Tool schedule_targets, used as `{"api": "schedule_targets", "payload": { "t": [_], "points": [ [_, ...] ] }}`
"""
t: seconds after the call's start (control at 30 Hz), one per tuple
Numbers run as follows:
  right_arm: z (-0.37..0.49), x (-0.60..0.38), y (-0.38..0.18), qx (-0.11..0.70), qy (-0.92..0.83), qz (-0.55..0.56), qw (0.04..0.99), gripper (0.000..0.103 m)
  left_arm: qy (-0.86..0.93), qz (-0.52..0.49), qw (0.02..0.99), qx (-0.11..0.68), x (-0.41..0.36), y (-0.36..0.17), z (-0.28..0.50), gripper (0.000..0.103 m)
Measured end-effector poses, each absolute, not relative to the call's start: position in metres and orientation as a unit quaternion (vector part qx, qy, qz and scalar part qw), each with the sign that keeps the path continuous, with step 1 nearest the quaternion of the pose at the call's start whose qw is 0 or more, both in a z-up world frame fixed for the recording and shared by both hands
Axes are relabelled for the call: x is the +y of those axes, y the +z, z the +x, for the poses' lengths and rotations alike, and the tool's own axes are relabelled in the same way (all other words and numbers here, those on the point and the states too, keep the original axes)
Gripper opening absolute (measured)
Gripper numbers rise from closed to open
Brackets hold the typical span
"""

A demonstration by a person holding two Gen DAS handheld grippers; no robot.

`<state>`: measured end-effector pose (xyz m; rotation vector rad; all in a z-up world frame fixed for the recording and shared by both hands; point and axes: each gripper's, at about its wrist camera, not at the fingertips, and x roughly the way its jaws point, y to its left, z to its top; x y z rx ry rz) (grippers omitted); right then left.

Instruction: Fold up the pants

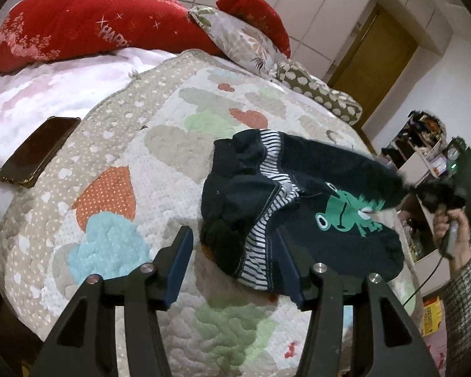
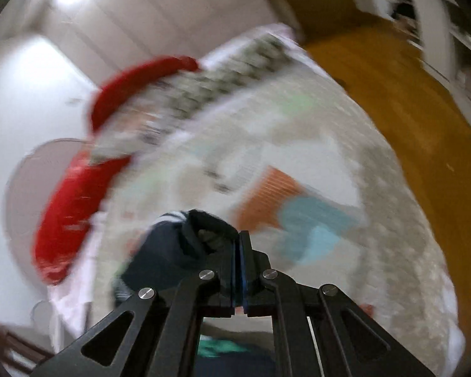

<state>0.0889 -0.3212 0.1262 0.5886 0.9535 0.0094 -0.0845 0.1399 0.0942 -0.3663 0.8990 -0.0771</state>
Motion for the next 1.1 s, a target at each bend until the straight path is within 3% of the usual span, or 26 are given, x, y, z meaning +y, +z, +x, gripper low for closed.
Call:
{"api": "schedule_targets", "payload": {
  "t": [0.13,0.37,0.5,0.83,1.1],
  "points": [
    [0.088,-0.35,0.076,0.487,-0.111,0.241,0.832,0.004,-0.029,-0.144,0.887,0.437,0.136,0.097,-0.067,0.056],
    [0.09,-0.328,0.084,0.476,-0.054,0.197,0.856,0.007,-0.012,-0.15,0.885,0.44,0.127,0.101,-0.048,0.057],
    [0.099,-0.277,0.082,0.494,0.049,0.16,0.853,0.03,-0.009,-0.158,0.881,0.446,0.119,0.098,-0.04,0.061],
    [0.069,-0.187,0.045,0.538,0.175,0.145,0.812,0.03,0.022,-0.191,0.827,0.528,0.124,0.031,-0.018,0.063],
    [0.054,-0.239,0.046,0.523,0.134,0.188,0.821,0.03,0.028,-0.179,0.851,0.492,0.14,0.069,-0.035,0.063]
  ]
}}
